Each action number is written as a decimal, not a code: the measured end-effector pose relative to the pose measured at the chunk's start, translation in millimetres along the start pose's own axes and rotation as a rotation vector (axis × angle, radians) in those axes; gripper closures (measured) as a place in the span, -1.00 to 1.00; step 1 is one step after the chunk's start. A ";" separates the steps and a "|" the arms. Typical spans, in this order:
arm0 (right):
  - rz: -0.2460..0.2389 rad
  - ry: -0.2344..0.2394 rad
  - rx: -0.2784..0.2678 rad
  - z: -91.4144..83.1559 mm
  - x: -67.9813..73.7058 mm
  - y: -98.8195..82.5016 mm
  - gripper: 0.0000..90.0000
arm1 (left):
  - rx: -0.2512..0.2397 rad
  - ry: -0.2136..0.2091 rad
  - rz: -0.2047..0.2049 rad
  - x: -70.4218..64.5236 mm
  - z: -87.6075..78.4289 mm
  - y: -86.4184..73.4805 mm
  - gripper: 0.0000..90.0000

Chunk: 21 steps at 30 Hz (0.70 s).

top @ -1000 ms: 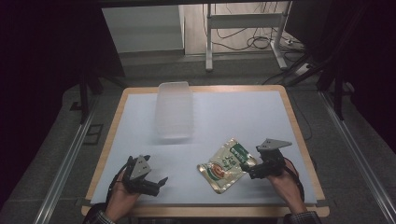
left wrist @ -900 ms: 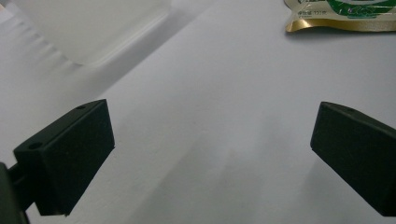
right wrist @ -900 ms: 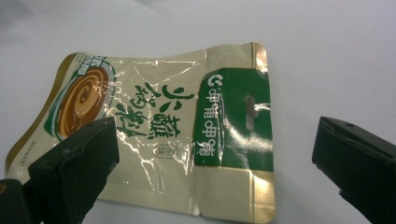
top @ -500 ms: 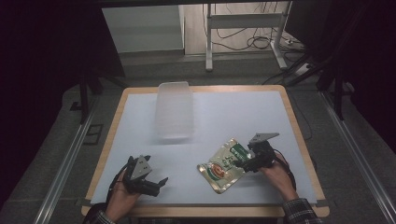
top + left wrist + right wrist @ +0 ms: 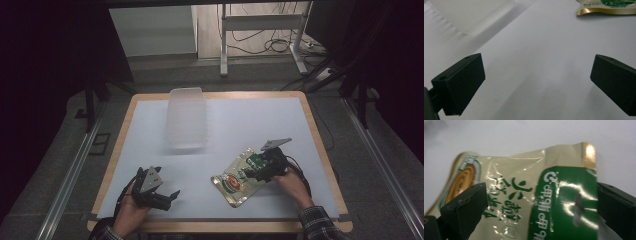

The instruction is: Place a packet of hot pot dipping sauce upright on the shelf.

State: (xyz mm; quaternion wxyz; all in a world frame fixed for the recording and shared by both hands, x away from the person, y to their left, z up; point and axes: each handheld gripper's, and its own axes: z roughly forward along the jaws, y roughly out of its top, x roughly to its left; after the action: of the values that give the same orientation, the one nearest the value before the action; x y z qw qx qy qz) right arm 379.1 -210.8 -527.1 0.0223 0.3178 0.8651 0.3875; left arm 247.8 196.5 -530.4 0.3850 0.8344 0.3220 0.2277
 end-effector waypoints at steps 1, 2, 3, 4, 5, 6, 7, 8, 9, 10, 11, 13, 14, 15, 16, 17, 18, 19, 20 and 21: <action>-0.003 -0.002 0.003 -0.2 0.5 0.3 -0.97 | 0.002 0.000 0.002 0.2 -0.2 0.0 -1.00; -0.002 -0.001 0.001 -1.1 1.1 0.7 -0.97 | 0.001 0.000 0.001 0.2 -0.2 0.0 -1.00; 0.001 0.004 -0.006 -2.6 1.0 1.3 -0.97 | 0.001 0.000 0.001 0.2 -0.3 0.0 -1.00; 0.004 0.008 -0.014 -3.7 1.1 1.8 -0.97 | 0.001 0.000 0.002 0.2 -0.2 0.0 -1.00; 0.006 0.016 -0.026 -6.2 1.7 3.0 -0.97 | 0.000 0.000 0.000 0.0 -0.1 0.0 -1.00; 0.008 0.024 -0.035 -8.1 2.4 4.0 -0.97 | 0.002 0.000 0.002 0.1 -0.1 0.0 -1.00; 0.010 0.031 -0.043 -9.8 3.3 5.0 -0.97 | 0.002 0.001 0.002 0.0 -0.2 0.0 -1.00; 0.011 0.038 -0.049 -11.4 4.7 5.9 -0.96 | 0.001 0.001 0.002 0.0 -0.3 0.1 -1.00; 0.015 0.070 -0.052 -12.9 7.9 7.8 -0.95 | 0.002 0.000 0.003 0.0 -0.3 0.0 -1.00; 0.015 0.070 -0.052 -12.9 7.9 7.8 -0.95 | 0.003 0.001 0.004 0.0 -0.3 0.0 -1.00; 0.002 0.082 -0.040 -12.0 12.7 9.3 -0.95 | 0.003 0.000 0.004 0.0 -0.2 0.1 -1.00; -0.011 0.074 -0.033 -11.2 15.5 9.9 -0.95 | 0.003 0.001 0.006 -0.2 -0.3 0.1 -1.00; -0.023 0.066 -0.029 -10.5 17.7 10.5 -0.95 | 0.003 0.000 0.006 -0.3 -0.3 0.1 -1.00; -0.030 0.063 -0.027 -10.1 19.1 11.2 -0.95 | 0.004 0.000 0.006 -0.4 -0.2 0.1 -1.00; -0.031 0.061 -0.021 -10.0 20.2 11.7 -0.95 | 0.004 -0.001 0.007 -0.4 -0.2 0.1 -1.00; -0.032 0.059 -0.015 -9.9 20.8 12.1 -0.94 | 0.005 0.000 0.010 -0.4 -0.2 0.2 -1.00; -0.034 0.052 -0.007 -9.7 21.6 12.2 -0.92 | 0.003 -0.003 0.009 -0.7 0.1 0.1 -1.00; -0.037 0.045 0.006 -9.4 22.4 12.3 -0.91 | 0.005 -0.004 0.010 -1.0 0.4 0.1 -1.00; -0.043 0.043 0.021 -9.1 23.3 12.2 -0.89 | 0.008 -0.004 0.013 -1.3 0.6 0.1 -1.00; -0.051 0.062 0.044 -7.9 25.0 11.7 -0.85 | 0.008 -0.004 0.015 -1.5 0.7 0.2 -1.00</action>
State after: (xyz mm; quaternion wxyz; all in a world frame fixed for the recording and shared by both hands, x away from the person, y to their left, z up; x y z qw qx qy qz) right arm 363.2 -195.9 -508.3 -0.0017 0.2837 0.8816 0.3773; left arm 247.3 195.0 -530.8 0.3805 0.8389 0.3158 0.2275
